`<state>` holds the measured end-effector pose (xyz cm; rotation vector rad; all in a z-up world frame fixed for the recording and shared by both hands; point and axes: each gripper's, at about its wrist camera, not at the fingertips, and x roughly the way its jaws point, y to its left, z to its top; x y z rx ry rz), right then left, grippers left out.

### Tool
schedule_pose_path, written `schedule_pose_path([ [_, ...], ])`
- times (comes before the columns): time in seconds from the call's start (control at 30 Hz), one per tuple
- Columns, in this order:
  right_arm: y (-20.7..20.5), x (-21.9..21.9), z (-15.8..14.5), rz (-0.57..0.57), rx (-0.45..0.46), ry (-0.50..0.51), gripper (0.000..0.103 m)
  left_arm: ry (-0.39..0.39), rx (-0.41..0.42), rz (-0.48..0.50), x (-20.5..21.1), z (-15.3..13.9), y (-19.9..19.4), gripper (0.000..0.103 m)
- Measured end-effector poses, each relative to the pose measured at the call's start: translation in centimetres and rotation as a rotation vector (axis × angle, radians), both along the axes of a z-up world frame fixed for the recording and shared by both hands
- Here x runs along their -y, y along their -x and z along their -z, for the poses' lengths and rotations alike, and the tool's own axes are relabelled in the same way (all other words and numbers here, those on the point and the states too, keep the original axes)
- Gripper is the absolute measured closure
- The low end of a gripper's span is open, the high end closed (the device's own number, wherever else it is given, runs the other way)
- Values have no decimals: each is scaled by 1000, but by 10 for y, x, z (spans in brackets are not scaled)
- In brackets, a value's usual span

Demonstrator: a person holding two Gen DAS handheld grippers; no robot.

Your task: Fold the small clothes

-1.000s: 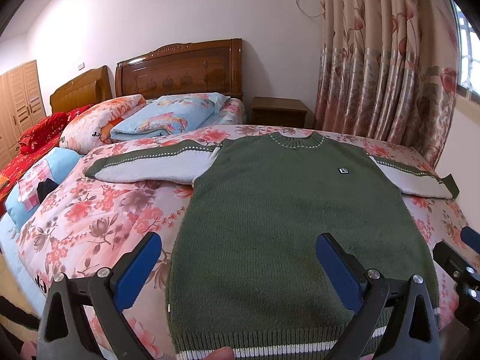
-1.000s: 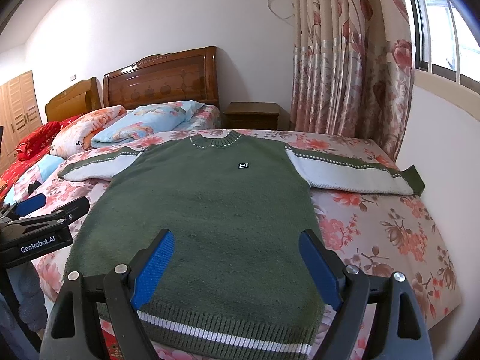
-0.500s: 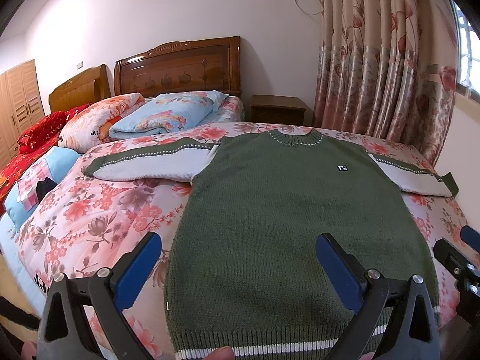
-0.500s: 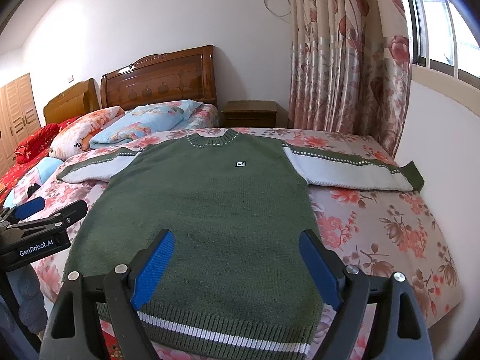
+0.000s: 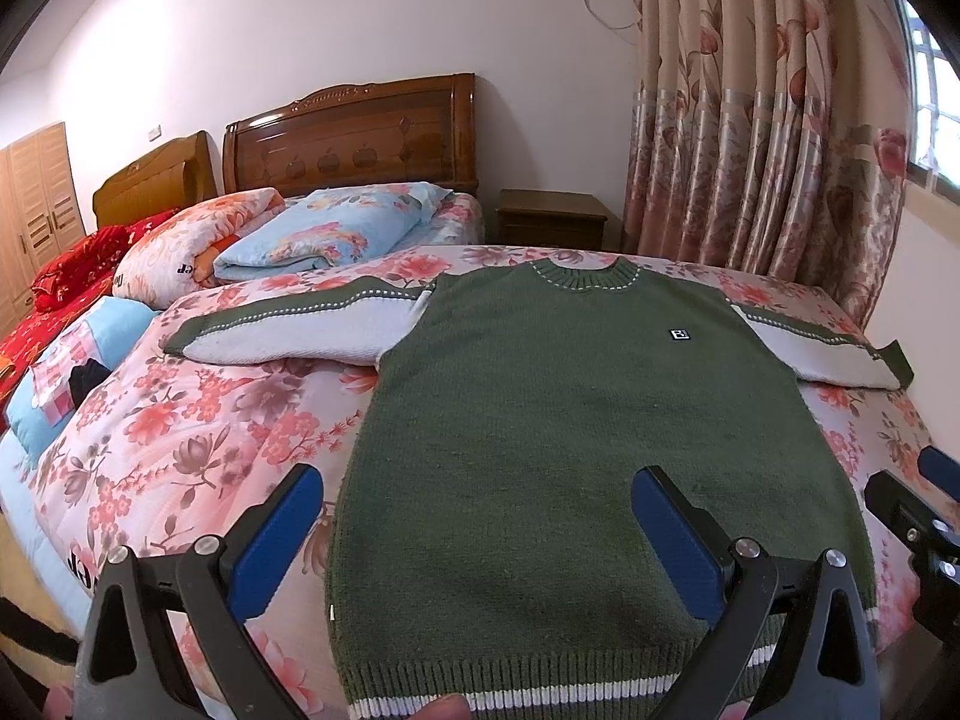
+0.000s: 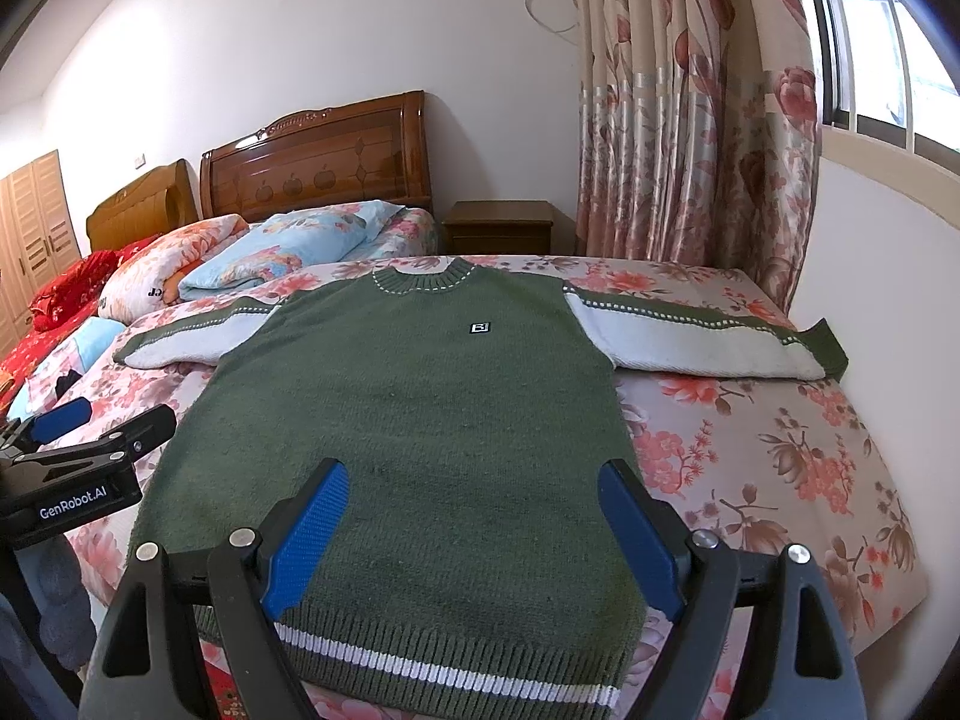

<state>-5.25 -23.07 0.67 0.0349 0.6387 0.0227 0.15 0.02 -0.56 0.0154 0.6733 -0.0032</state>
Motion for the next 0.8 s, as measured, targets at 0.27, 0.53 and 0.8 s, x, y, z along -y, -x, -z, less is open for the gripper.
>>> schedule_pose_path([
  [0.27,-1,2,-1,6,-1,-3,16,-2,-4,13,4,0,0,0],
  [0.53,-2,2,3,-1,-14,-9,16,-1,-17,22,5,2,-2,0],
  [0.8,-14,13,22,18,-71,-38,16,-1,-80,75,22,20,-25,0],
])
